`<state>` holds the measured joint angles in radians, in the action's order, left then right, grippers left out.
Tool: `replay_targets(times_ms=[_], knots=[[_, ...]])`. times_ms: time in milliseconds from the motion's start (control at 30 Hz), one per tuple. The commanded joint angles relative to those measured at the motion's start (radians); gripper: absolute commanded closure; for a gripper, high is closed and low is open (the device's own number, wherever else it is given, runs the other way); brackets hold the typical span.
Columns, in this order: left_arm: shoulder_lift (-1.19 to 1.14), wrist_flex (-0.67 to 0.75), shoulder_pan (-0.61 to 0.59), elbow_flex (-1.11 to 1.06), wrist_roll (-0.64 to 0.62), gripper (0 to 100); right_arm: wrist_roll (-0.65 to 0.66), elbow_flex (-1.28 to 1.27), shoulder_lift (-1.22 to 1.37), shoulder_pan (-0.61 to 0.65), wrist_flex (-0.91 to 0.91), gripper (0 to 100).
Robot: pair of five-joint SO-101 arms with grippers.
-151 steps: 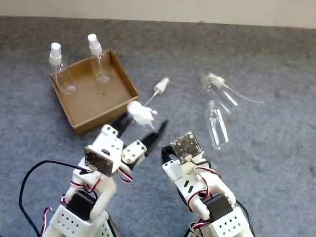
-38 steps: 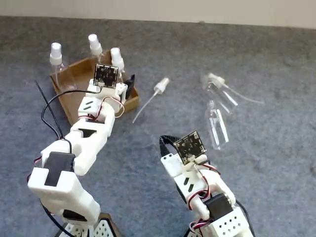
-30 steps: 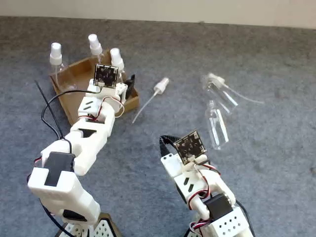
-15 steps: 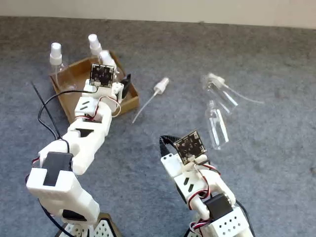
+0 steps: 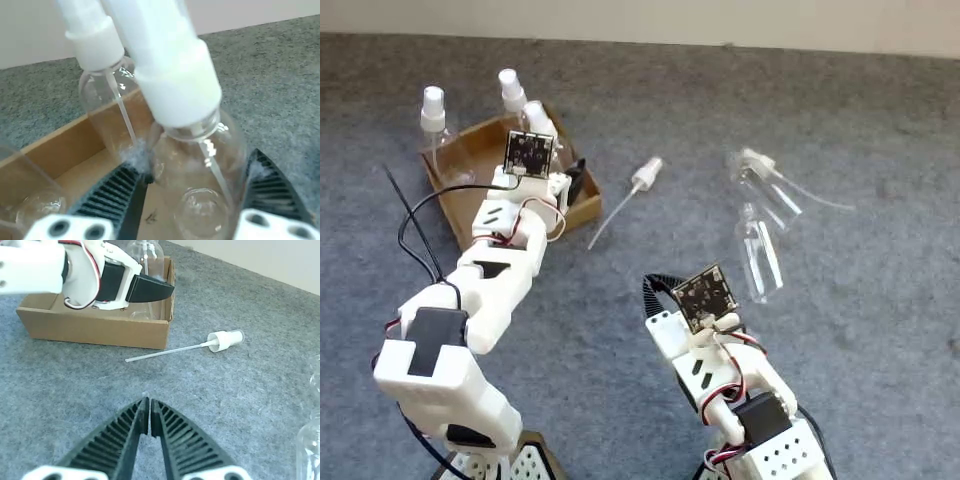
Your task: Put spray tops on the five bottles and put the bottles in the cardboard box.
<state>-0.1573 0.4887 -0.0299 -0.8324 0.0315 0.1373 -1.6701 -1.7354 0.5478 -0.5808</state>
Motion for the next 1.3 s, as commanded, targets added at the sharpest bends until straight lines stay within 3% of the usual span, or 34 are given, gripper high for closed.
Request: replay_targets(times_ms=[0,167,500,700,1067,1267], knots=[[0.018,-0.002,-0.01,0.002,0.008,74,0.012,-0.171,-0.004,-0.015,-0.007,98.8],[0.018,-0.012,-0.01,0.002,0.008,74,0.012,-0.171,-0.004,-0.015,-0.007,98.6],[0.194,-0.279,-0.028,0.002,0.009,74,0.012,-0.171,-0.004,-0.015,-0.007,98.5],[0.329,-0.514,-0.054,0.001,0.009,74,0.012,-0.171,-0.008,-0.025,-0.007,98.5],[0.776,-1.045,-0.045,0.007,0.009,75,0.011,-0.171,-0.013,-0.32,0.163,98.8],[0.946,-1.2,-0.028,0.008,0.009,75,0.011,-0.171,-0.013,-0.516,0.116,98.8]])
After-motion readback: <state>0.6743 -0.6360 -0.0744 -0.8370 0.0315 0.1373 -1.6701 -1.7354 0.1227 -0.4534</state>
